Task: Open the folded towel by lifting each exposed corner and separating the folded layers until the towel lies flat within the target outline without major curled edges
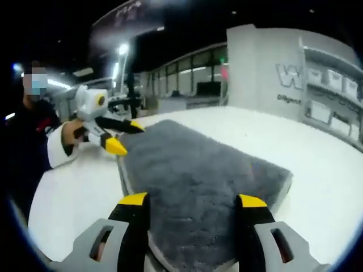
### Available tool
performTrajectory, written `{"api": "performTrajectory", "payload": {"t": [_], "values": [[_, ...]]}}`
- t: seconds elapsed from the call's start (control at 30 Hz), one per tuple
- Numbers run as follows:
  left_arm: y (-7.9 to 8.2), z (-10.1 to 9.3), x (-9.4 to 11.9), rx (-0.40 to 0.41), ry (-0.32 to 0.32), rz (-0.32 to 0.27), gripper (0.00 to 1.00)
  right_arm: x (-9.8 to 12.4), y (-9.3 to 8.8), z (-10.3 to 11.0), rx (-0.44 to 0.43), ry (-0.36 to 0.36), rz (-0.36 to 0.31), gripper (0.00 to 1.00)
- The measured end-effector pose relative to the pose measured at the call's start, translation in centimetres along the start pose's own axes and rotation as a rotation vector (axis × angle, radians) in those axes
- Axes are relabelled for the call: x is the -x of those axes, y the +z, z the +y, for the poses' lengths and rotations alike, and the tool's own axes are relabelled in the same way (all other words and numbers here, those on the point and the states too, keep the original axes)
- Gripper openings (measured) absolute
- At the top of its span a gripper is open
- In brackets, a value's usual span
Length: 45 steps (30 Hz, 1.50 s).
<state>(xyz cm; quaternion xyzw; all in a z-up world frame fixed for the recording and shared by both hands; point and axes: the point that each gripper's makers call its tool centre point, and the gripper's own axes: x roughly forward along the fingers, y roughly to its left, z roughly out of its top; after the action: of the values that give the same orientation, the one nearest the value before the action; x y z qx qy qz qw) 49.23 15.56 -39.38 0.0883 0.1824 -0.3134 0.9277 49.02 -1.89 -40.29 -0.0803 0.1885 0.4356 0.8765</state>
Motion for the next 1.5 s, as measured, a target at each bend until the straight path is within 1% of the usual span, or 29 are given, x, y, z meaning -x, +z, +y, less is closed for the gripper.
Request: {"api": "performTrajectory", "payload": {"t": [0.2, 0.57, 0.67, 0.87, 1.07, 1.1, 1.17, 1.27, 1.43, 1.47, 1.5], "values": [[-0.1, 0.0, 0.0, 0.009, 0.0, 0.002, 0.61, 0.1, 0.0, 0.1, 0.0, -0.004, 0.002, 0.58], [-0.1, -0.1, 0.0, 0.0, 0.001, 0.004, 0.61, 0.2, -0.1, 0.2, -0.003, -0.023, 0.017, 0.57], [-0.1, 0.1, -0.1, -0.013, 0.009, 0.005, 0.63, 0.3, -0.1, 0.3, -0.006, -0.031, 0.027, 0.56], [-0.1, 0.3, -0.1, -0.008, 0.014, 0.007, 0.64, 0.4, -0.3, 0.4, -0.003, -0.047, 0.053, 0.55], [-0.2, 0.5, -0.2, -0.009, 0.022, 0.008, 0.65, 0.5, -0.3, 0.6, 0.004, -0.057, 0.063, 0.55], [-0.1, 0.5, -0.1, -0.012, 0.024, 0.007, 0.65, 0.5, -0.3, 0.6, 0.025, -0.062, 0.062, 0.55], [-0.1, 0.3, -0.1, -0.024, 0.015, 0.0, 0.64, 0.6, -0.2, 0.6, 0.037, -0.062, 0.059, 0.54], [0.1, 0.4, 0.1, -0.001, 0.001, -0.008, 0.64, 0.7, 0.0, 0.7, 0.077, -0.053, 0.048, 0.52], [0.5, -0.1, 0.2, -0.037, -0.009, -0.017, 0.64, 0.9, 1.3, 0.8, 0.237, -0.057, -0.015, 0.52], [0.6, -0.1, 0.3, -0.04, -0.013, -0.02, 0.65, 1.0, 1.4, 0.7, 0.273, -0.065, -0.014, 0.52], [0.7, -0.2, 0.4, -0.041, -0.016, -0.024, 0.65, 1.1, 1.8, 0.7, 0.303, -0.075, -0.028, 0.52]]}}
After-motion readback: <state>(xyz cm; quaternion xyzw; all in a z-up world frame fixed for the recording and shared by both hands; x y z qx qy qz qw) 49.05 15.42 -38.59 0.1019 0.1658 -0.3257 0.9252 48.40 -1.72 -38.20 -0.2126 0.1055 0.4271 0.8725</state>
